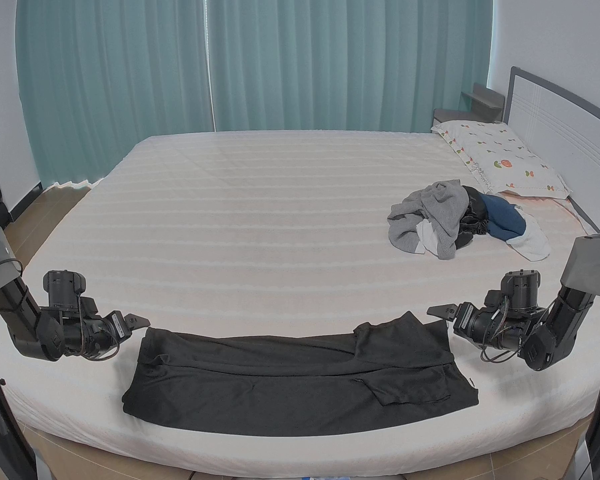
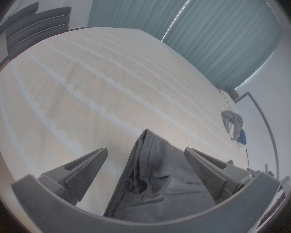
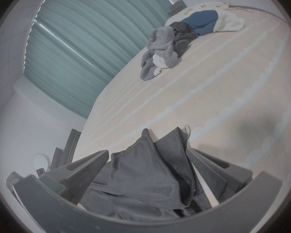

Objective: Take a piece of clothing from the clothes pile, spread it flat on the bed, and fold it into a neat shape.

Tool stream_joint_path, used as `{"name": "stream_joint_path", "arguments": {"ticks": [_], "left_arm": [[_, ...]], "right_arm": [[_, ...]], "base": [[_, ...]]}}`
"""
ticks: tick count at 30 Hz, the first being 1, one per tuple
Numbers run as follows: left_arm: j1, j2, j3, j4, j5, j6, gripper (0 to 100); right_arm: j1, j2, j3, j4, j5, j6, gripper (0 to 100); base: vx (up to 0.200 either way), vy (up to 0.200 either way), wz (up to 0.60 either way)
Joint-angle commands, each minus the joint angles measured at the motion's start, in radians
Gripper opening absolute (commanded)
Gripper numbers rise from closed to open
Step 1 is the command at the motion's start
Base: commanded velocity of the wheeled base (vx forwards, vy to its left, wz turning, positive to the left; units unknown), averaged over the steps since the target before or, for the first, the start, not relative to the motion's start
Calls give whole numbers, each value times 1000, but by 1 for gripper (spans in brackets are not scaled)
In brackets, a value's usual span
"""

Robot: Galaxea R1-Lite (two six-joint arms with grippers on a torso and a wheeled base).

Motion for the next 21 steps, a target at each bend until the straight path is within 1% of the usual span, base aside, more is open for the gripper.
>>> {"name": "stream_joint_path", "arguments": {"ticks": [1, 5, 12, 13, 19, 21], "left_arm": [[-33, 100, -98, 4, -1, -79, 100], [-44, 175, -156, 2, 4, -129, 100], [-66, 215, -193, -2, 10, -125, 100], [-69, 217, -193, -5, 11, -122, 0], [-67, 211, -176, -1, 20, -129, 0], [-64, 206, -147, -7, 68, -146, 0]], "right_arm": [[-6, 42, -36, 10, 1, 31, 100], [-6, 45, -50, 13, 1, 53, 100], [-4, 71, -61, 13, 1, 53, 100], [-4, 78, -64, 13, 1, 55, 100], [-9, 103, -93, 13, 0, 61, 100], [-18, 108, -109, 16, -2, 61, 100]], "base": [[0, 0, 0], [0, 0, 0], [0, 0, 0], [0, 0, 0], [0, 0, 0], [0, 0, 0]]}}
